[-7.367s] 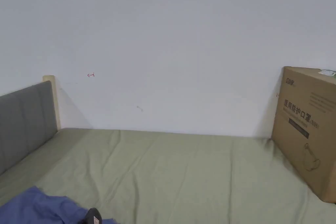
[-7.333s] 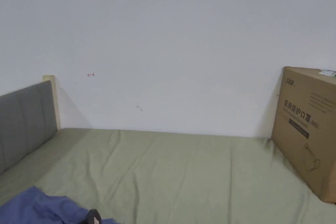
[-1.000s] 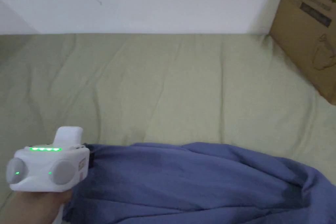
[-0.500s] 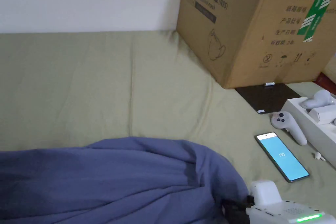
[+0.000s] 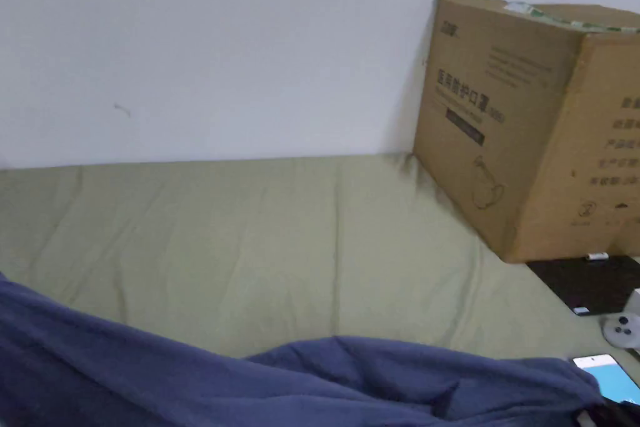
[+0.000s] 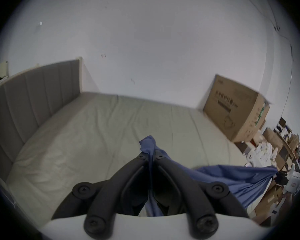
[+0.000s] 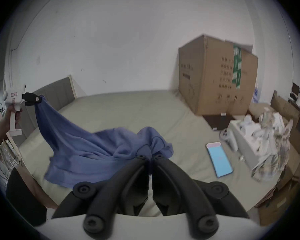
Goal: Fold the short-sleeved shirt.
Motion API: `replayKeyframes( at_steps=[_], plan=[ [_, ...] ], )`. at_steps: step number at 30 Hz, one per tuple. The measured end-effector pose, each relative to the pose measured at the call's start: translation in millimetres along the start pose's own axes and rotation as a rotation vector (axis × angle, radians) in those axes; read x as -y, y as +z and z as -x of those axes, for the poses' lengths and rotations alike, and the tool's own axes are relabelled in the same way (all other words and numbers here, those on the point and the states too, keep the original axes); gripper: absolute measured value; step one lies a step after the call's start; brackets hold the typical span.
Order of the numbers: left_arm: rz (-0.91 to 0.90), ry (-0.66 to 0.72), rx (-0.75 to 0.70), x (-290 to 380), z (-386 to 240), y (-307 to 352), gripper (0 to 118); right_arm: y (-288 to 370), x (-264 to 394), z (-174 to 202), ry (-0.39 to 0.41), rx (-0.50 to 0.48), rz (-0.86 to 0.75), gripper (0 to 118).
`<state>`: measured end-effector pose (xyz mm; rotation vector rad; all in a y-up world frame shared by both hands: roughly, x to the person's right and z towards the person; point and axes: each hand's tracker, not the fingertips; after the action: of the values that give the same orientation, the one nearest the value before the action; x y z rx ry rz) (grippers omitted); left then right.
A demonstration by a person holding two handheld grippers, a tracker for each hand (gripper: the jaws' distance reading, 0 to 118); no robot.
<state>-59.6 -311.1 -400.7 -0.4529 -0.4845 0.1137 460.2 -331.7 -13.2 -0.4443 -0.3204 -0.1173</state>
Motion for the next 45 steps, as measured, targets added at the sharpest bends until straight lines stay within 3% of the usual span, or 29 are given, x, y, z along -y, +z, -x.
replayKeyframes(
  at_steps=[4,13,18,21,23,27,29,34,36,38,45],
  plan=[
    [-0.061,-0.041,-0.053,-55.7,14.2,40.4,3,30.1,-58.1,-7.4,0.020,0.015,-0.084,1],
    [-0.152,0.015,-0.095,-134.8,31.9,93.2,3,58.5,-170.5,-3.4,0.073,0.026,-0.213,1],
    [-0.141,-0.106,-0.165,-193.8,13.0,63.8,3,17.4,-240.0,0.8,0.137,0.038,-0.261,1],
    [-0.148,-0.092,-0.186,-226.5,-4.3,39.9,3,-16.1,-283.6,0.9,0.118,0.062,-0.306,1],
    [-0.184,-0.079,-0.202,-245.1,-10.9,25.9,3,-39.8,-309.3,3.2,0.152,0.075,-0.317,1],
    [-0.245,0.033,-0.192,-270.7,-1.1,-14.2,3,-86.4,-345.8,-6.6,0.127,0.119,-0.349,1],
    [-0.252,-0.022,-0.186,-279.7,-4.3,-31.3,3,-100.8,-354.6,-10.2,0.121,0.133,-0.381,1],
    [-0.243,-0.101,-0.195,-257.8,-9.2,-72.1,3,-128.3,-338.9,-29.0,0.056,0.127,-0.415,1],
    [-0.173,-0.178,-0.225,-227.4,-5.2,-90.1,3,-139.9,-307.3,-36.8,0.080,0.116,-0.382,1],
    [-0.134,-0.193,-0.210,-186.1,-0.4,-102.1,3,-153.1,-264.3,-42.8,0.139,0.100,-0.323,1],
    [0.097,-0.174,-0.199,-4.8,10.3,-117.7,3,-171.5,-101.3,-52.8,0.089,0.047,-0.091,1]
  ],
)
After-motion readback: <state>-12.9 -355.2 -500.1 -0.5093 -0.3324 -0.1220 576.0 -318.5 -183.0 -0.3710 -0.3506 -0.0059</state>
